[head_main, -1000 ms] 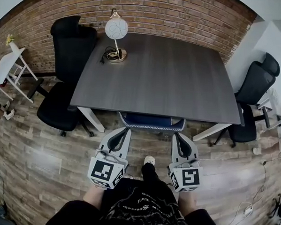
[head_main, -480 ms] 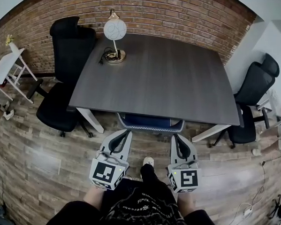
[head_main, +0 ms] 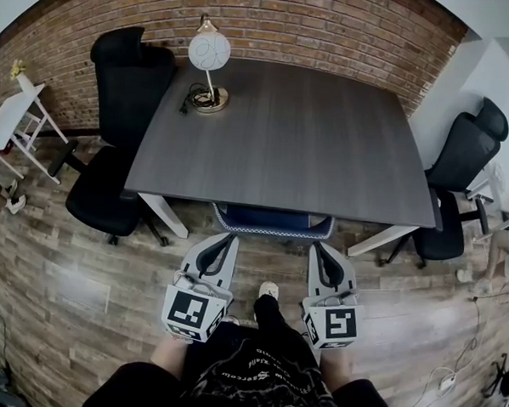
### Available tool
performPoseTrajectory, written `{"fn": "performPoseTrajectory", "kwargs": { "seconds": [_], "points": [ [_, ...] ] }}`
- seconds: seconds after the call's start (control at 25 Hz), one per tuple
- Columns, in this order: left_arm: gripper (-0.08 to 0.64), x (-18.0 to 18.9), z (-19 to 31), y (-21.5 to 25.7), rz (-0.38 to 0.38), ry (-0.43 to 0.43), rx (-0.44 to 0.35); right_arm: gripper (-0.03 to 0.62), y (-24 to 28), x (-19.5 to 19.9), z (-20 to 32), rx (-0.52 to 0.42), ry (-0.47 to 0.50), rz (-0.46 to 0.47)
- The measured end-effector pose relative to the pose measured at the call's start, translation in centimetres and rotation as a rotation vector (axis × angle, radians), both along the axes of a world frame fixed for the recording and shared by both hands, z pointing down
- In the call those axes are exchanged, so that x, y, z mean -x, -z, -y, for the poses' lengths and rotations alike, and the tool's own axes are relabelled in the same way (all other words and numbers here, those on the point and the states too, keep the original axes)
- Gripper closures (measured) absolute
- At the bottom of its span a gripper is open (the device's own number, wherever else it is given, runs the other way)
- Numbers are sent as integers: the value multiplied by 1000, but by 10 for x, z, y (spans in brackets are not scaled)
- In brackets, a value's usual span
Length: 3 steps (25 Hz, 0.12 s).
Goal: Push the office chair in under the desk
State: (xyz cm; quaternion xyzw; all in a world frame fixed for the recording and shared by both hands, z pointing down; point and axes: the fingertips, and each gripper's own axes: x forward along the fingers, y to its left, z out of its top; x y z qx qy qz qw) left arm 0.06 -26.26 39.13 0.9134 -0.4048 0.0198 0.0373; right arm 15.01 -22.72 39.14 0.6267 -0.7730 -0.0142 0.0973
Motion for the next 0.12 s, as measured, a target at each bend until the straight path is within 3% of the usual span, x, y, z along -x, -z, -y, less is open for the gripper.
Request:
{"fn": "performPoseTrajectory", "kwargs": {
  "seconds": [0.12],
  "points": [
    [554, -2, 2, -1, 1, -1, -2, 589, -2, -3, 1, 6, -7, 4]
  ]
}}
